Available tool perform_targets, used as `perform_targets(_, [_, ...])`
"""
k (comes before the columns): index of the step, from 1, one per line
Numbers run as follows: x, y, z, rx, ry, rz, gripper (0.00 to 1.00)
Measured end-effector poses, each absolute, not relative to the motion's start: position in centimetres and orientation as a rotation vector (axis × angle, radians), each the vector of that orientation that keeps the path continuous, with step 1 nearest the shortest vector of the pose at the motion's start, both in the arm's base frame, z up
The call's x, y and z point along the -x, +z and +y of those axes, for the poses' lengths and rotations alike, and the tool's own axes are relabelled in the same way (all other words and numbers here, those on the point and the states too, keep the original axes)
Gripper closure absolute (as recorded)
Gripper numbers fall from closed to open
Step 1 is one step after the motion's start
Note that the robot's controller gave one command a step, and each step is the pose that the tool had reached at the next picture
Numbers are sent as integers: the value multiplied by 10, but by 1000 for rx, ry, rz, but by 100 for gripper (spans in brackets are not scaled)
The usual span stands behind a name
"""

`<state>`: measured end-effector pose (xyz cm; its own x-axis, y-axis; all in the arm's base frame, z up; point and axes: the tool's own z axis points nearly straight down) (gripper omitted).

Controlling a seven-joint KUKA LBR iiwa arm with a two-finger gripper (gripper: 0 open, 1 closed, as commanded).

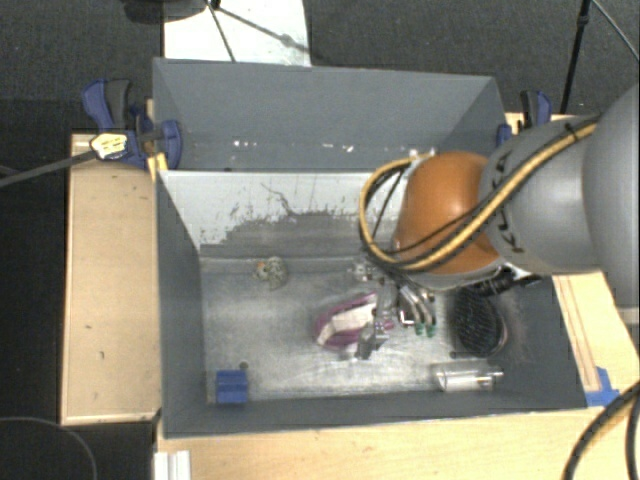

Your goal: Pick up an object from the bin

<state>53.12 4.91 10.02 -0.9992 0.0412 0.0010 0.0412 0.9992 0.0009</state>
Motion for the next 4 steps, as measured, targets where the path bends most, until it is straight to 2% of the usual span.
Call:
perform_targets(1, [-529, 70, 36, 122, -2, -3140, 0])
perform_targets(2, [-518, 71, 63, 403, -1, -3113, 0])
perform_targets(3, [-518, 72, 63, 403, -3, -3114, 100])
perform_targets(4, [-519, 84, 63, 401, -2, -3119, 100])
